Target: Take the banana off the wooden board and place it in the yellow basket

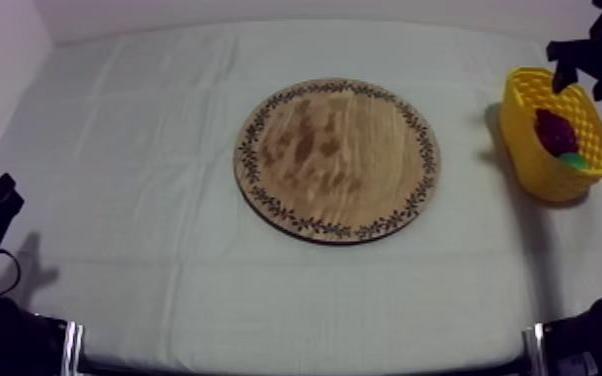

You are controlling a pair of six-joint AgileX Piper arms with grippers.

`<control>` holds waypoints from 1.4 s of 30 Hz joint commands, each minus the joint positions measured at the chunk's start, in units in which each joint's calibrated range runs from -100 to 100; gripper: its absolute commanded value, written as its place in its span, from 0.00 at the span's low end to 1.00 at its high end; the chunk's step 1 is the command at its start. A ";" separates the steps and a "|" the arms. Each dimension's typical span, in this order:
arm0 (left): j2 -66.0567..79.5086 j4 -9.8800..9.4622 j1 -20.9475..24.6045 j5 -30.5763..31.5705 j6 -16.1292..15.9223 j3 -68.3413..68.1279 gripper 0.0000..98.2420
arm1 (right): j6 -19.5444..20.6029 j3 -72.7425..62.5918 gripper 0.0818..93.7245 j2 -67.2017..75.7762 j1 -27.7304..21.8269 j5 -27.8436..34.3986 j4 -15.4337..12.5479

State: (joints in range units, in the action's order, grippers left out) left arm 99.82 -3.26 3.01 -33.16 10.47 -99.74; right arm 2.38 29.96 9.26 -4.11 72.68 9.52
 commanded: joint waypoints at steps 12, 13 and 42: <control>0.00 0.02 -0.01 0.01 0.00 -0.03 0.00 | -0.48 24.27 0.13 33.27 0.97 -20.28 -4.68; 0.00 0.02 -0.01 0.01 0.00 -0.03 0.00 | -0.85 27.16 0.12 35.97 1.02 -22.33 -5.16; 0.00 -0.03 -0.01 0.01 0.00 -0.03 0.00 | -5.44 67.84 0.00 85.69 2.60 -31.59 -12.47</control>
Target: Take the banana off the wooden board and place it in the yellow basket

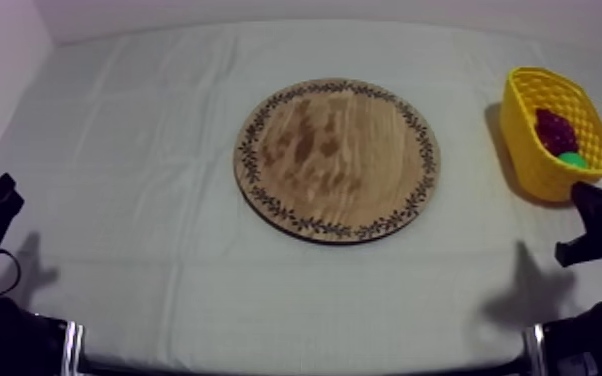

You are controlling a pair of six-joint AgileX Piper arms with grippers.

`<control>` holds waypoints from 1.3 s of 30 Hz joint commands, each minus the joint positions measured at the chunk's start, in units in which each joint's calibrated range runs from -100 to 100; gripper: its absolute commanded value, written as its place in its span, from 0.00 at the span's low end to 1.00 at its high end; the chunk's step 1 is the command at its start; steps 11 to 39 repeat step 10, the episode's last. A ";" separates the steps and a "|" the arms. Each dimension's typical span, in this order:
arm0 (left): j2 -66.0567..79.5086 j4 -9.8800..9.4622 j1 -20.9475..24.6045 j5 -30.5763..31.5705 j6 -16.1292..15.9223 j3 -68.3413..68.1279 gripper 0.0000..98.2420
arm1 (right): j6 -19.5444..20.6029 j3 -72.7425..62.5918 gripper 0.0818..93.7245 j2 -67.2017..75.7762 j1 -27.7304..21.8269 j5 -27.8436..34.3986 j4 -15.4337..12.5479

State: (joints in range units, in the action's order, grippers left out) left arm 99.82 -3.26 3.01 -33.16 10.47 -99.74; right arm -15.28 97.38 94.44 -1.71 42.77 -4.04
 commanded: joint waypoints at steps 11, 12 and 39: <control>0.00 0.01 -0.01 0.01 0.00 -0.03 0.00 | 5.08 2.03 0.00 1.25 5.38 -4.50 2.33; 0.00 0.01 -0.01 0.01 0.00 -0.03 0.00 | 5.08 2.03 0.00 1.25 5.38 -4.50 2.33; 0.00 0.01 -0.01 0.01 0.00 -0.03 0.00 | 5.08 2.03 0.00 1.25 5.38 -4.50 2.33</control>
